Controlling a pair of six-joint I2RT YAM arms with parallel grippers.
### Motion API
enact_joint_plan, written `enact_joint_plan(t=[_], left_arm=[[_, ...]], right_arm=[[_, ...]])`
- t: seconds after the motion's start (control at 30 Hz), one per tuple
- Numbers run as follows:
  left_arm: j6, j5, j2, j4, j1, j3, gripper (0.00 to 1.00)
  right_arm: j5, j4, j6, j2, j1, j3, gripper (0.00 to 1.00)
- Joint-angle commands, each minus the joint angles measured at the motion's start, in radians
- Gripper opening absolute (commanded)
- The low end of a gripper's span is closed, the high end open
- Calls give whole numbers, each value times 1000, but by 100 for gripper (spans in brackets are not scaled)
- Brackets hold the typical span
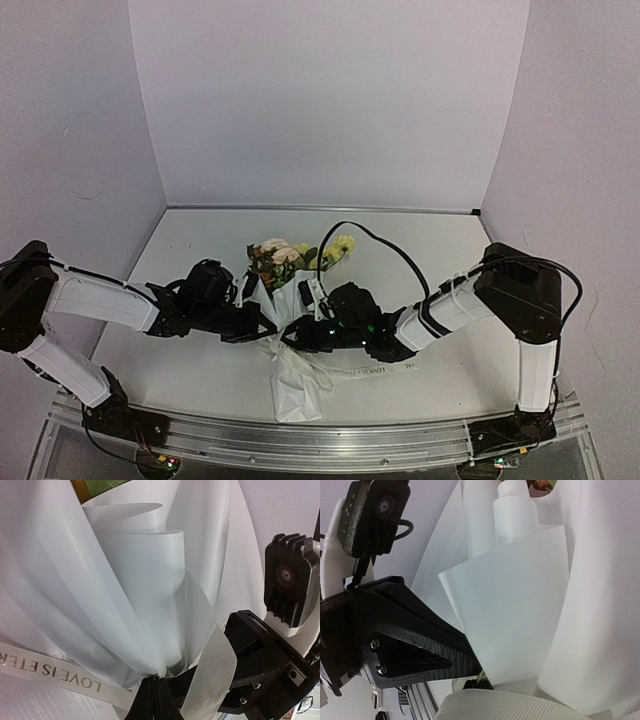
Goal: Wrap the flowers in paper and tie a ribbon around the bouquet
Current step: Cross the half-tied ribbon over the folded bouquet.
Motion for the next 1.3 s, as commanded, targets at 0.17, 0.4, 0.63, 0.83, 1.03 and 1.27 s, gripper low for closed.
enact_joint_plan(t=[0.17,0.4,0.63,0.83,1.03,1.27], left_arm=[[42,-52,-53,19,1,15,0],[42,-70,-68,43,1,1,0],[39,-86,-94,64,2,-7,0],[43,-86,-94,62,1,-3,0],[41,-93,-101,53,1,-2,0],[44,-100,-107,35,1,3,0]], right_arm=[[39,-79,-36,-143,6,-34,22],[83,-180,-46,-250,6,-126,33],[146,-350,-134,-397,35,-243,44],[216,-461,-196,-435,103,-284,49],[268,-520,-214,-372,113,-224,49],[287,-557,-208,-302,113,-149,42]])
